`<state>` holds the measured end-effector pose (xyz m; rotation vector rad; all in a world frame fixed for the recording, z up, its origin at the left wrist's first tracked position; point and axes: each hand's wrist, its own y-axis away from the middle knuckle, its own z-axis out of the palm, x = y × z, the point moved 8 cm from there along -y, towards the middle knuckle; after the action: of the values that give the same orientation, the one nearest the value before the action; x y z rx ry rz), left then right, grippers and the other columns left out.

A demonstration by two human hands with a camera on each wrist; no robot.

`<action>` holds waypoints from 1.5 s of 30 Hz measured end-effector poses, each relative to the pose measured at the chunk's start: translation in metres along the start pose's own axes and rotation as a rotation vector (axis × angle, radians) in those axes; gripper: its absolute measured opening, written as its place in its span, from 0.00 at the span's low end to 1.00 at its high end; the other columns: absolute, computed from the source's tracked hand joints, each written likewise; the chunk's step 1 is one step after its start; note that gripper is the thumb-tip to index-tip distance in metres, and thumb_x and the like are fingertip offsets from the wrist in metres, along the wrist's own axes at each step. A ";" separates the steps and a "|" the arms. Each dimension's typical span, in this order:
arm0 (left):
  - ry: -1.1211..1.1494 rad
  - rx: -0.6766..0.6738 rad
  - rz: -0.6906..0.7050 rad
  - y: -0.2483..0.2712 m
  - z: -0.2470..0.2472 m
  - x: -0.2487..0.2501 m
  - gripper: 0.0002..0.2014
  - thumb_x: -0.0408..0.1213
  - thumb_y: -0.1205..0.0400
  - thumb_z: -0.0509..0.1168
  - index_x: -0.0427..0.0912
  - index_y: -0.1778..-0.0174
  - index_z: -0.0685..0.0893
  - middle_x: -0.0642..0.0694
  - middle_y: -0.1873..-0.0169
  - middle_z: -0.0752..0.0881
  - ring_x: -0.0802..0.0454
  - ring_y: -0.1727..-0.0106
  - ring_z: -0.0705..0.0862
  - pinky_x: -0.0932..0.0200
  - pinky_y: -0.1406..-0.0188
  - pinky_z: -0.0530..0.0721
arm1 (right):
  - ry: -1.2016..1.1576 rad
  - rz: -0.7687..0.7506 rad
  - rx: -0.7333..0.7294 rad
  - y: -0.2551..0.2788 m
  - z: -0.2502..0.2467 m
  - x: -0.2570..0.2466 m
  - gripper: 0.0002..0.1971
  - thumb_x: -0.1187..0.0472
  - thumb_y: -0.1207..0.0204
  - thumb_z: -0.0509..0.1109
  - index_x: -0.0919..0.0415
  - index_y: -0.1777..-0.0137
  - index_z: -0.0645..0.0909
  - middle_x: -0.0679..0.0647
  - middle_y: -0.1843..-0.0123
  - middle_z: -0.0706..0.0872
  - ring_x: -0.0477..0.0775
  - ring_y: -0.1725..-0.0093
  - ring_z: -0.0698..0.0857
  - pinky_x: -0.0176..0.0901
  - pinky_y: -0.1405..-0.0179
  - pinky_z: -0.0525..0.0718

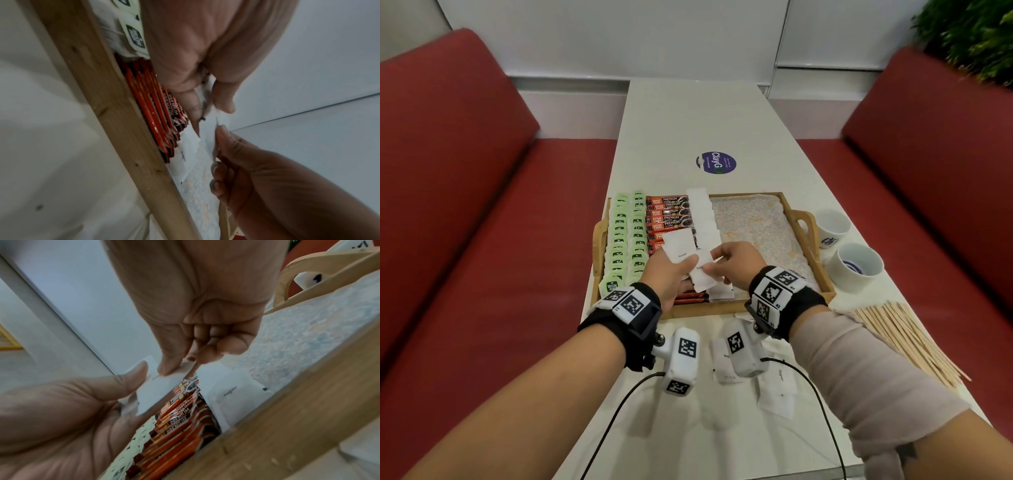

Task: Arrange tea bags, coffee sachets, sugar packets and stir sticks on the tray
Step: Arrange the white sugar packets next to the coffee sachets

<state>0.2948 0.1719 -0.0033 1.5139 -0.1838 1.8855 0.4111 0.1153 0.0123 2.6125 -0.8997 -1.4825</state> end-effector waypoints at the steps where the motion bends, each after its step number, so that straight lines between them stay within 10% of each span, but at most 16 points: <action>1: -0.014 0.003 0.009 0.001 0.001 0.001 0.19 0.25 0.15 0.59 0.41 0.29 0.75 0.43 0.41 0.85 0.49 0.49 0.87 0.53 0.60 0.90 | 0.005 -0.001 -0.001 0.001 -0.001 0.001 0.06 0.58 0.27 0.76 0.58 0.56 0.81 0.49 0.67 0.83 0.45 0.70 0.80 0.35 0.70 0.76; 19: 0.019 0.230 -0.019 0.000 -0.027 -0.003 0.15 0.35 0.13 0.58 0.41 0.30 0.73 0.37 0.35 0.81 0.36 0.38 0.84 0.53 0.62 0.88 | 0.220 0.259 0.098 0.000 -0.006 0.048 0.15 0.60 0.26 0.74 0.55 0.69 0.72 0.54 0.60 0.82 0.54 0.59 0.80 0.42 0.57 0.78; 28: 0.038 0.225 -0.030 0.002 -0.027 -0.003 0.15 0.35 0.13 0.58 0.41 0.30 0.72 0.36 0.37 0.82 0.38 0.44 0.86 0.49 0.56 0.88 | 0.384 0.330 0.085 0.000 -0.002 0.049 0.22 0.56 0.32 0.78 0.59 0.41 0.74 0.56 0.46 0.83 0.57 0.47 0.83 0.44 0.58 0.78; 39: 0.124 0.146 -0.068 0.002 -0.024 -0.005 0.11 0.30 0.12 0.53 0.42 0.35 0.73 0.39 0.41 0.83 0.45 0.53 0.86 0.48 0.56 0.88 | 0.388 0.290 0.077 -0.006 0.002 0.043 0.18 0.52 0.29 0.75 0.60 0.45 0.78 0.55 0.50 0.84 0.55 0.54 0.81 0.41 0.63 0.76; 45: 0.024 0.040 -0.087 0.004 -0.016 -0.006 0.16 0.27 0.12 0.50 0.43 0.30 0.72 0.42 0.35 0.81 0.43 0.37 0.81 0.49 0.50 0.85 | 0.251 0.211 0.155 -0.002 -0.011 0.037 0.20 0.52 0.24 0.70 0.60 0.37 0.75 0.57 0.44 0.83 0.57 0.47 0.83 0.44 0.53 0.80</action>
<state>0.2802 0.1744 -0.0121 1.5006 -0.0689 1.8474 0.4353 0.0964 -0.0114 2.6260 -1.2549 -1.0480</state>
